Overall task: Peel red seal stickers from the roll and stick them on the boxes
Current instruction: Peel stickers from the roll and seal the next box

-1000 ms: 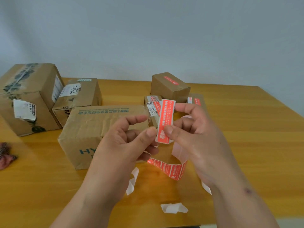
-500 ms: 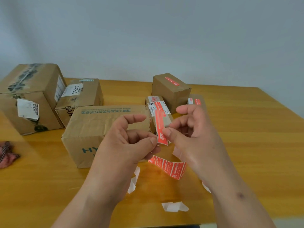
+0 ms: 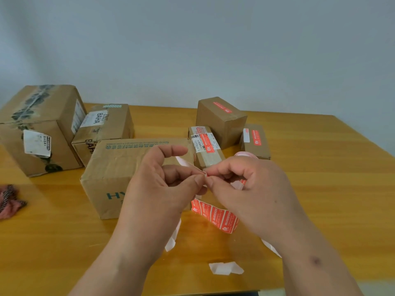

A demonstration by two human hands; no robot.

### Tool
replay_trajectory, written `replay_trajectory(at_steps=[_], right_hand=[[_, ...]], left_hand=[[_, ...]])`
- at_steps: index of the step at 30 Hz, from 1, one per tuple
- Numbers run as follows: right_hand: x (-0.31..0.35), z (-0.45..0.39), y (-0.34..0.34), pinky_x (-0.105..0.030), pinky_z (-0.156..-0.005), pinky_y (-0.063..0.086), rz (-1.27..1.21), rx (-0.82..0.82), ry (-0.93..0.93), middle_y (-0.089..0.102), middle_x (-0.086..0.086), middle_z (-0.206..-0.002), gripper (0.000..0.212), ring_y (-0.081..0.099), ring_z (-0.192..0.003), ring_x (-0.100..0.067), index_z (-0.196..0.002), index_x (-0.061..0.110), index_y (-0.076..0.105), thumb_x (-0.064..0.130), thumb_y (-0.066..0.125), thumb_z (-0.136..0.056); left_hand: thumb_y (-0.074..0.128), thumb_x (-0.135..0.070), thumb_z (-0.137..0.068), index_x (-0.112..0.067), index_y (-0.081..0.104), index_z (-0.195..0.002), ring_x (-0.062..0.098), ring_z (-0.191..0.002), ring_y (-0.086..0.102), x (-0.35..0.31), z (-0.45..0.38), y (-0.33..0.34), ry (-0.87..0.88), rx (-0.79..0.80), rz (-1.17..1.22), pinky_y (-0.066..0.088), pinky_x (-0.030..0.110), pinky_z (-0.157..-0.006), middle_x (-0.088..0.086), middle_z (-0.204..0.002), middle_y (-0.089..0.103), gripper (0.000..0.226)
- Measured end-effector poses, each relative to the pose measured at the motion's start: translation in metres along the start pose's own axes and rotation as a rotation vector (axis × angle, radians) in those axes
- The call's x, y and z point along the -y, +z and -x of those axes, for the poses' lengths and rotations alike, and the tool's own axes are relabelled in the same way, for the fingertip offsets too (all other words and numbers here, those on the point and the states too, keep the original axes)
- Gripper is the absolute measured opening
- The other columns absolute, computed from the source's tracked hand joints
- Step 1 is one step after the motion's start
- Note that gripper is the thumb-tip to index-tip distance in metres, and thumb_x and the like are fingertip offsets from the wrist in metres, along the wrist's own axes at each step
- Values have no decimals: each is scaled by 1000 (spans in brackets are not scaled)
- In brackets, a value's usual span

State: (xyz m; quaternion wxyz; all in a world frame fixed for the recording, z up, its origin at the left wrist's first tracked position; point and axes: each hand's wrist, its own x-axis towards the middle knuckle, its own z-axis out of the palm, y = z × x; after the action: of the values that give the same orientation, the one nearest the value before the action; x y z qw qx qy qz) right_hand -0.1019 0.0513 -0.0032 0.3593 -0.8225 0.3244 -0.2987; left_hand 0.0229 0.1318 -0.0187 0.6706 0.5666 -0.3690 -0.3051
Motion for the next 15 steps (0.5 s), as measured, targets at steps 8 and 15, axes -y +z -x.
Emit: replay_trajectory(at_steps=[8,15], right_hand=[[-1,-1,3,-18,-59,55,148,-48,-18,70,17,-73,16,64,-74,4,-84,36,76,36,60,-81],[-9,-5,-2,-17,-49,46,200,-117,19,65,17,-70,14,59,-68,-1,-72,30,71,27,63,-82]], left_hand=[[73,-6,-78,-26,53,-108,11,-68,72,-3,1,4,-5,-20,-54,50,19,-61,0,-75,75,41],[70,-3,-81,-28,54,-108,22,-72,71,-1,-1,0,9,-51,-121,54,33,-66,2,-75,74,41]])
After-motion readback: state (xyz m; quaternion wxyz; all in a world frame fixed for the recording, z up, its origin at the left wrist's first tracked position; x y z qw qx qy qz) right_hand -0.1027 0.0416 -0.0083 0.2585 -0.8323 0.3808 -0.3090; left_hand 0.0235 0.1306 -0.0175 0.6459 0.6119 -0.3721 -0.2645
